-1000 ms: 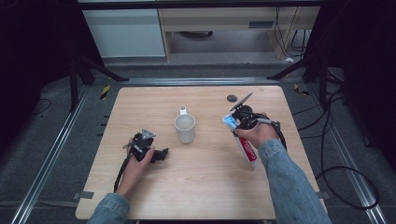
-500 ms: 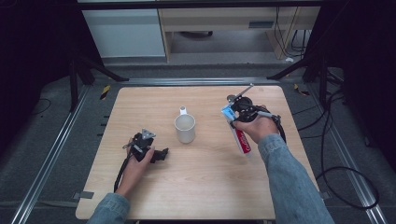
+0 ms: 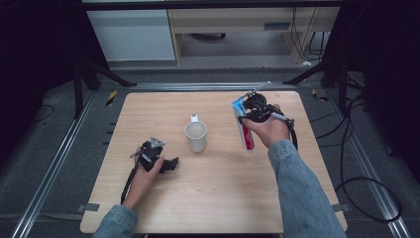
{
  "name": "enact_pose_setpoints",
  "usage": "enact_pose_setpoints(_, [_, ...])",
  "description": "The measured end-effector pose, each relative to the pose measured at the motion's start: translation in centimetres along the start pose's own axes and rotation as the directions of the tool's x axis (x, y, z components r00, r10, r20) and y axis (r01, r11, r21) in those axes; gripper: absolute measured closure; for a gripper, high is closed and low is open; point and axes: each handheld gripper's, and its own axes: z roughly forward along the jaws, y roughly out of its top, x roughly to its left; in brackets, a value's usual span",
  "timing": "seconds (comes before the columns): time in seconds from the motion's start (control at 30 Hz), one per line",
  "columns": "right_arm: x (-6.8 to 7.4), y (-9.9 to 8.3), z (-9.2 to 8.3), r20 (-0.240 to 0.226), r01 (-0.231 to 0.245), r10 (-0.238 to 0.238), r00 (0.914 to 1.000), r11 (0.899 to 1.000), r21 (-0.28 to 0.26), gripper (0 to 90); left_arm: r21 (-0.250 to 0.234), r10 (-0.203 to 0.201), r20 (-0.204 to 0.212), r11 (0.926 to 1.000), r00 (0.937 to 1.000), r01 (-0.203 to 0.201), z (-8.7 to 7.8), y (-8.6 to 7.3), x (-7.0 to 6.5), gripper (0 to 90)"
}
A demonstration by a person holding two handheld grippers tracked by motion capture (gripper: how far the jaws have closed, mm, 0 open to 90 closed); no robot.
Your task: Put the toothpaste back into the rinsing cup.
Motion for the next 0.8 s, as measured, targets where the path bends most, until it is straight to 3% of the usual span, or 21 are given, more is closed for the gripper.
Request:
enact_pose_setpoints(0.3, [0.9, 0.8, 0.1, 0.018, 0.011, -0.01, 0.9998, 0.996, -0.088, 74.6, -0.002, -0.003, 0.0, 1.0, 1.0, 0.003, 0.1, 0.0, 0.0, 0.0])
enact_pose_setpoints(0.47, [2.5, 1.3, -0.1, 0.025, 0.019, -0.015, 0.9996, 0.986, -0.165, 74.6, -0.007, -0.005, 0.0, 1.0, 1.0, 0.005, 0.3, 0.2, 0.0, 0.0])
enact_pose_setpoints(0.67, [3.1, 1.8, -0.5, 0.021, 0.01, -0.005, 0.9998, 0.977, -0.212, 74.6, -0.001, 0.001, 0.001, 1.0, 1.0, -0.001, 0.3, 0.3, 0.1, 0.0])
enact_pose_setpoints(0.8, [3.1, 2.0, -1.0, 0.034, -0.005, 0.014, 0.9993, 0.966, -0.258, 74.7, -0.001, 0.0, 0.001, 1.0, 1.0, 0.0, 0.3, 0.3, 0.1, 0.0])
